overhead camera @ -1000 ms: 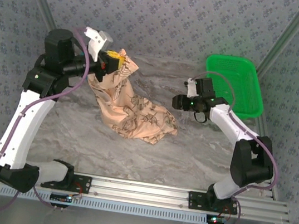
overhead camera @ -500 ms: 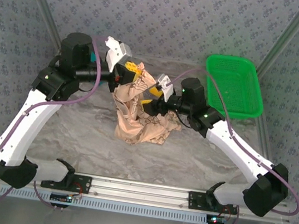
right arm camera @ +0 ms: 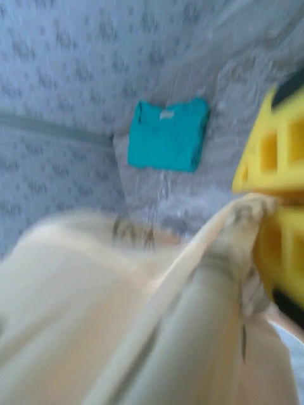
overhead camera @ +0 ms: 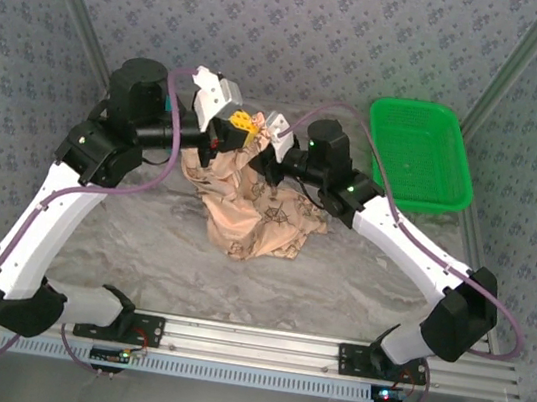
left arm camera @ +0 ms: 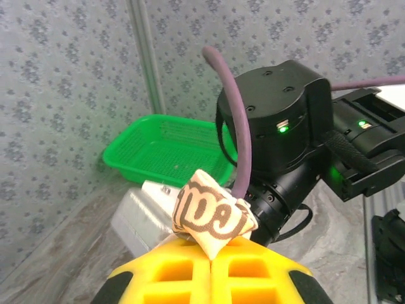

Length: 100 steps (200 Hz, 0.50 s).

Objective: Fold the inside-out t-shirt

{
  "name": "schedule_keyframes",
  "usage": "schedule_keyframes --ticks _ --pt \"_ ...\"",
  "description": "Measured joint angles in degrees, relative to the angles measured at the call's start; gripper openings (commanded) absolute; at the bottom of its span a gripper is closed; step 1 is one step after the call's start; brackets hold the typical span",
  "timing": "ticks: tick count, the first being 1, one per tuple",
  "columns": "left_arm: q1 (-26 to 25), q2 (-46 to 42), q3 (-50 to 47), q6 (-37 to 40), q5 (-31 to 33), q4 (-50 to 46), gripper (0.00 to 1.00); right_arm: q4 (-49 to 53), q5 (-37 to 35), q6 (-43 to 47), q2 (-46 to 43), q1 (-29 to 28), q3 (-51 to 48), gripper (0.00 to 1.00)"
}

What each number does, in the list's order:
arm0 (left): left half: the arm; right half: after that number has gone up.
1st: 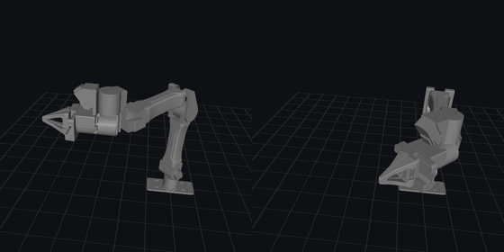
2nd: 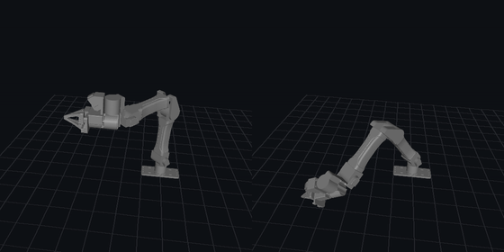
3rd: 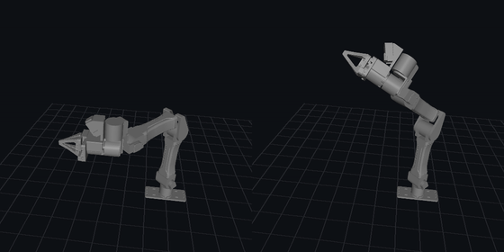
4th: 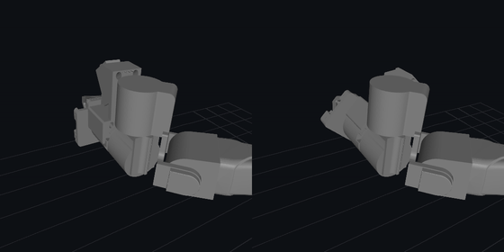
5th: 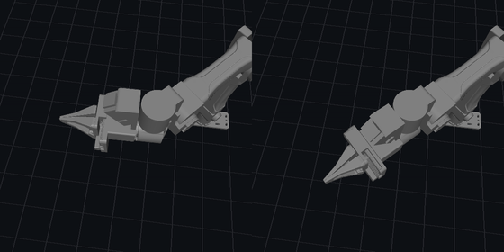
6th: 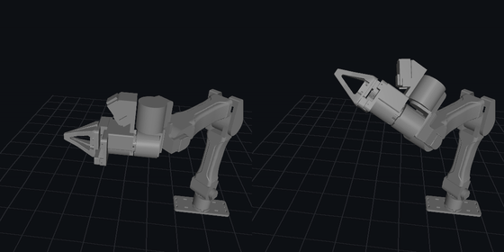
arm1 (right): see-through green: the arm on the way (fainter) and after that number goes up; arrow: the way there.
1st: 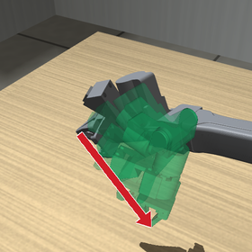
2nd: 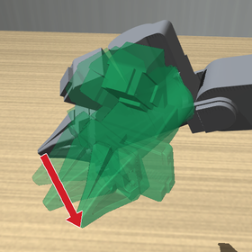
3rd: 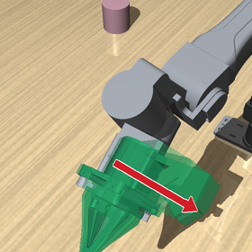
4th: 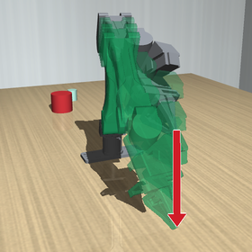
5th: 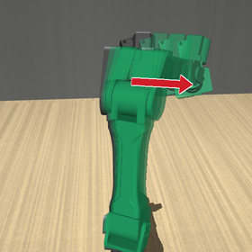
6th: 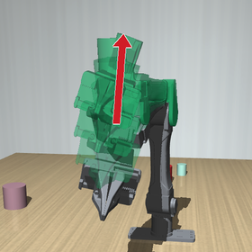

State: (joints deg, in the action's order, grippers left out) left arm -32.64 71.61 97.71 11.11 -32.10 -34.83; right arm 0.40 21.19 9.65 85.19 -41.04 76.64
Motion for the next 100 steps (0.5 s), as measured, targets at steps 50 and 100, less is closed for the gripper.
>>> schedule_keyframes --ticks 50,100 --pt "0.0 -2.3 -2.1 -2.3 15.1 1.9 0.00 -0.9 -0.5 0.9 -1.4 1.1 -10.4 0.60" --pt "0.0 -2.7 -7.2 -4.7 20.8 2.6 0.00 4.2 4.1 6.4 -3.7 0.2 -22.3 0.67"
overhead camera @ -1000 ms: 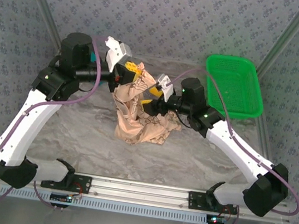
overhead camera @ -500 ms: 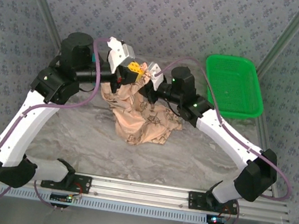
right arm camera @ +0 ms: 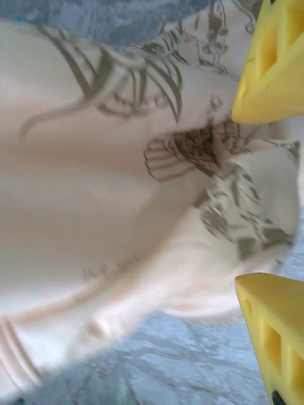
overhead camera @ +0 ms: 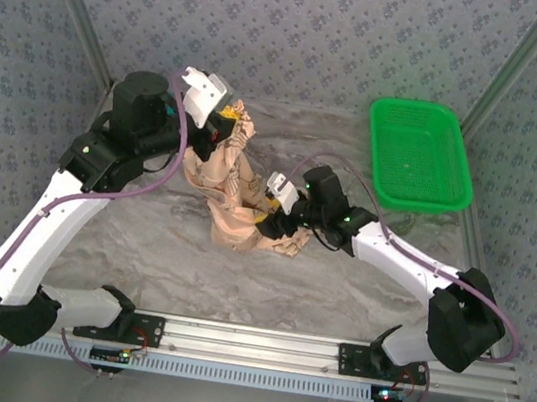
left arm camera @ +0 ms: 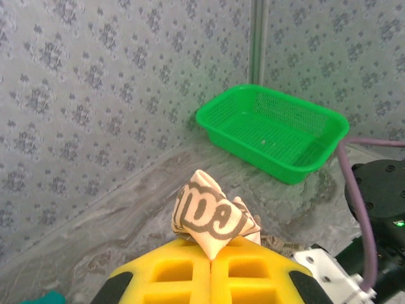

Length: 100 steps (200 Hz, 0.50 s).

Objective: Fold the inside-out t-shirt

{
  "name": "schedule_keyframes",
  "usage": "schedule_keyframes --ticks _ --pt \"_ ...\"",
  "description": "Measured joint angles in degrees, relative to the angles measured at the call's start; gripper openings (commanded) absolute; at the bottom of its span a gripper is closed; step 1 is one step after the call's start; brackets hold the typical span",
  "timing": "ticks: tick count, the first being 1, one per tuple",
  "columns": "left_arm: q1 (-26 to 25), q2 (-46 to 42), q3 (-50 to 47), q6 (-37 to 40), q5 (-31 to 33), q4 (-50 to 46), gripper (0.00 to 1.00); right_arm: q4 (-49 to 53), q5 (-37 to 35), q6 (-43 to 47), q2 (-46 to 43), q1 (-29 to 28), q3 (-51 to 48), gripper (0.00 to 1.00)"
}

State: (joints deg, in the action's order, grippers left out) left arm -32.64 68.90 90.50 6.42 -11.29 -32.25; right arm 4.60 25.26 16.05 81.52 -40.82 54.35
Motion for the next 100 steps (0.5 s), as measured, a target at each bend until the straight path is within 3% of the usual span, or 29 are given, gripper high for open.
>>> schedule_keyframes --ticks 25,35,49,59,74,84,100 --pt "0.0 0.3 0.0 -0.5 0.4 0.4 0.00 -1.1 0.3 1.6 1.3 -3.5 -0.1 0.63" --pt "0.0 0.3 0.0 -0.5 0.4 0.8 0.00 -2.5 0.7 1.8 2.6 -5.1 -0.1 0.51" --pt "0.0 0.3 0.0 -0.5 0.6 1.2 0.00 -3.6 1.7 2.1 5.4 -7.6 0.4 0.26" --pt "0.0 0.7 0.2 -0.5 0.7 1.2 0.00 -3.3 2.7 2.4 8.0 -9.9 1.5 0.19" --pt "0.4 1.6 0.7 -0.5 0.7 1.5 0.00 -3.0 3.5 2.0 11.8 -14.1 3.7 0.20" --pt "0.8 2.4 1.4 -0.5 0.7 1.7 0.00 -3.1 3.5 1.9 13.2 -17.5 4.5 0.26" --pt "2.0 3.8 2.8 -0.4 0.9 2.1 0.00 -3.3 3.5 1.6 13.4 -23.4 4.7 0.50"
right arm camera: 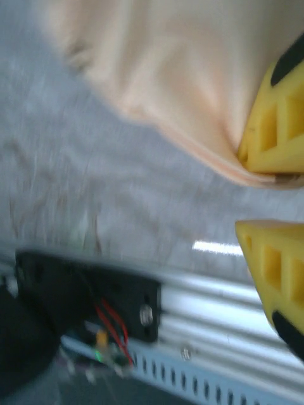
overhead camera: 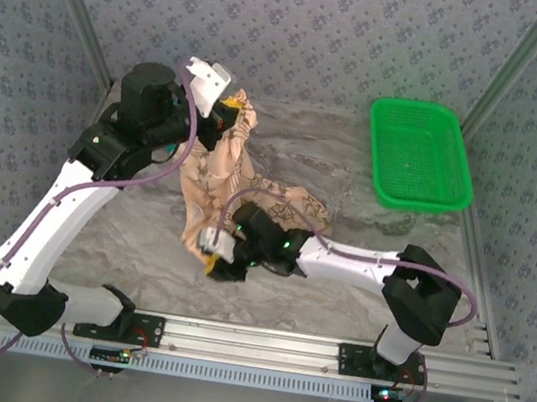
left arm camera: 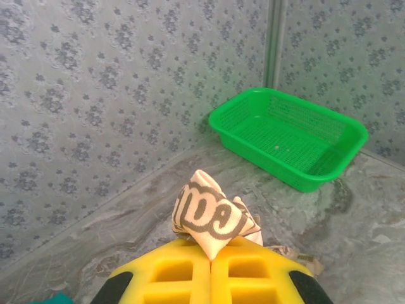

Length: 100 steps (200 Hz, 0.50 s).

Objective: Fold the inside-out t-shirt

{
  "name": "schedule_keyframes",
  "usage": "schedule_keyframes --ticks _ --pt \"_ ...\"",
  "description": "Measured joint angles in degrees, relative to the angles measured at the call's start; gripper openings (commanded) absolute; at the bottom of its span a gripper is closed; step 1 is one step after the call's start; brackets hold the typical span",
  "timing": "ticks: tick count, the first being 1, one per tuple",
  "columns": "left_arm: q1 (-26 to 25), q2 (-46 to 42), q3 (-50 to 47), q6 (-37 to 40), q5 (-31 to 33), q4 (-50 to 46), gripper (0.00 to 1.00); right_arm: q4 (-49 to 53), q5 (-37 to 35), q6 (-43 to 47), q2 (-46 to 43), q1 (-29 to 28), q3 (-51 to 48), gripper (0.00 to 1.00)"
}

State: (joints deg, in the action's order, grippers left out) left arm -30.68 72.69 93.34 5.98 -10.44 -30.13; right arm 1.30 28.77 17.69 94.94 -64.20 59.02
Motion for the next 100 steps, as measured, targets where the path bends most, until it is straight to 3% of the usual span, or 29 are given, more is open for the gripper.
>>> schedule_keyframes --ticks 15,48,78,100 --pt "1.4 1.2 1.7 0.0 0.0 0.3 0.00 -0.8 1.1 -0.8 0.0 -3.9 0.2 0.64" --pt "3.0 3.4 6.6 0.4 -0.1 0.4 0.00 -1.0 1.8 -2.0 -0.9 -3.5 0.4 0.69" --pt "3.0 3.6 9.3 1.5 -2.9 -0.1 0.00 -0.6 -5.2 -1.3 -12.2 4.2 -4.1 0.74" --pt "3.0 3.0 10.6 2.6 -6.9 -0.5 0.00 -1.6 -12.6 -0.6 -23.3 14.5 -7.0 0.85"
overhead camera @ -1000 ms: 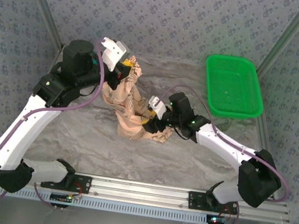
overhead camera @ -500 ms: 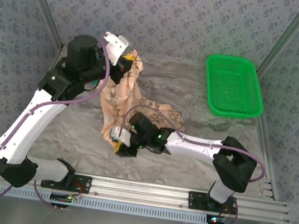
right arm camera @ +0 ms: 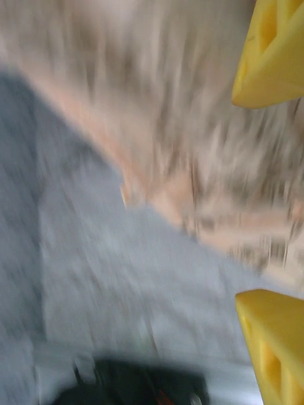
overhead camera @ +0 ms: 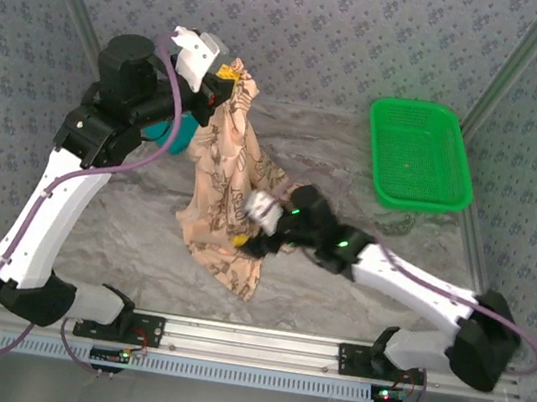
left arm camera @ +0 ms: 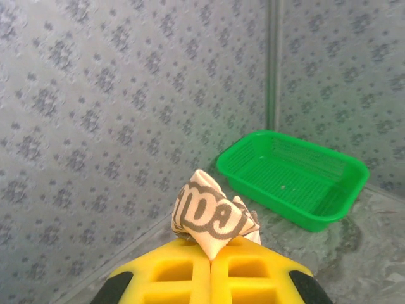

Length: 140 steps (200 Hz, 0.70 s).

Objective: Fold the inside-out t-shirt

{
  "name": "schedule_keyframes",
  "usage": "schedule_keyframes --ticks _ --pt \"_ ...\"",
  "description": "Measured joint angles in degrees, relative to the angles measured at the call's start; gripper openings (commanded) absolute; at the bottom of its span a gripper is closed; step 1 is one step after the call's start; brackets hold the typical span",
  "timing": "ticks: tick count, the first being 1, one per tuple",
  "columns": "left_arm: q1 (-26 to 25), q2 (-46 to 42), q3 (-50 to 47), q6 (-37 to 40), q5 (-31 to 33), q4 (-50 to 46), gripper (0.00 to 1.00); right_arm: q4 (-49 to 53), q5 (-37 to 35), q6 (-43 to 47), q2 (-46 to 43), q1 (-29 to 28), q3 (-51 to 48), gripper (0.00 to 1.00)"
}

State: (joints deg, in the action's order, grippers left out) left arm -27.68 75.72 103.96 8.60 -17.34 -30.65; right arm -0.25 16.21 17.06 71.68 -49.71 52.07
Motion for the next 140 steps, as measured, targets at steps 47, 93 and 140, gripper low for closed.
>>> schedule_keyframes --ticks 47,93,140 --pt "0.0 -2.7 0.0 3.8 -10.9 -3.1 0.00 2.6 -10.6 -15.1 2.7 26.8 7.2 0.87" --pt "0.0 -5.0 -1.6 10.2 -20.1 -6.3 0.00 14.6 -9.2 -28.1 20.1 31.5 20.3 0.86" --pt "0.0 -8.4 -4.8 13.0 -21.2 -8.0 0.00 26.1 -8.3 -30.8 38.3 29.4 32.2 0.80"
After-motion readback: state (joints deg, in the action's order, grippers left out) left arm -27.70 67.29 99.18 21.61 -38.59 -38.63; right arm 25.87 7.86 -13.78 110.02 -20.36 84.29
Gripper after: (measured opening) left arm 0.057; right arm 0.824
